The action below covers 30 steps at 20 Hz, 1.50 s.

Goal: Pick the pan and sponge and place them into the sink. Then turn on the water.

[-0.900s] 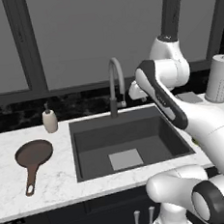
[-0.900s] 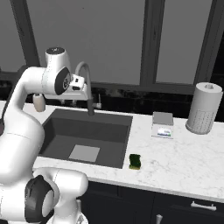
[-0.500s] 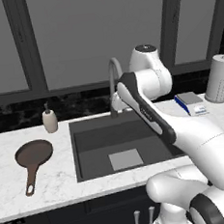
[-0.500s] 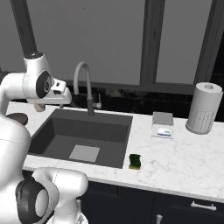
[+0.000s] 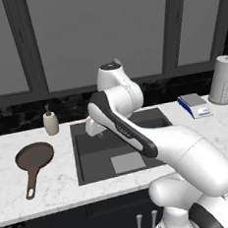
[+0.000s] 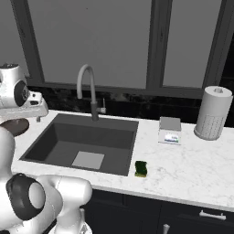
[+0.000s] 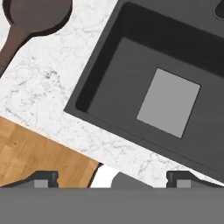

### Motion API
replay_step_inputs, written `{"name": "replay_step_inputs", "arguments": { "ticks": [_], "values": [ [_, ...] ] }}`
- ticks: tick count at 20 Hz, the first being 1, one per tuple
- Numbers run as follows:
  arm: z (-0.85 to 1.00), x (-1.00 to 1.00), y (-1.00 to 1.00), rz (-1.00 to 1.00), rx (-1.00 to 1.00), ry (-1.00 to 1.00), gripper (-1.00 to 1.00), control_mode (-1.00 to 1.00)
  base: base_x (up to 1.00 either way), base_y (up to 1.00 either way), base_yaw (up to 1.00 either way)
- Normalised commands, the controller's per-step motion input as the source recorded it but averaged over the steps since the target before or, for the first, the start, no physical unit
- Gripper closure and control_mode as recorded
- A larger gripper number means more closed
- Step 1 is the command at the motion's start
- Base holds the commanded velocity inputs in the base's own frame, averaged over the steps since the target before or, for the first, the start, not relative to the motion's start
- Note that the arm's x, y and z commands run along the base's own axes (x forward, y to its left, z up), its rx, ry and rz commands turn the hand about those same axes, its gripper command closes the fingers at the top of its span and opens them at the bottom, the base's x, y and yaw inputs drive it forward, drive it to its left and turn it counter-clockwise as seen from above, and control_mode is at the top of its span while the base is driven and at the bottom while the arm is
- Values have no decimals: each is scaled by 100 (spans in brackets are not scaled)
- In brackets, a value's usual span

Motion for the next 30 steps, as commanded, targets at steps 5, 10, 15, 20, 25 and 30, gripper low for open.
{"name": "replay_step_inputs", "arguments": {
  "ticks": [5, 10, 15, 20, 25, 30],
  "values": [
    [-4, 14, 52, 0, -9, 23, -100, -100, 0, 0, 0],
    [-31, 16, 83, 0, -2, 3, -100, -100, 0, 0, 0],
    [-38, 16, 100, 0, 0, 2, -100, -100, 0, 0, 0],
    [-40, 23, 72, -7, 2, 0, -100, -100, 0, 0, 0],
    [-6, 6, 5, -1, 1, 1, -100, -100, 0, 0, 0],
    [-18, 6, 3, 0, 0, 2, -100, -100, 0, 0, 0]
  ]
}}
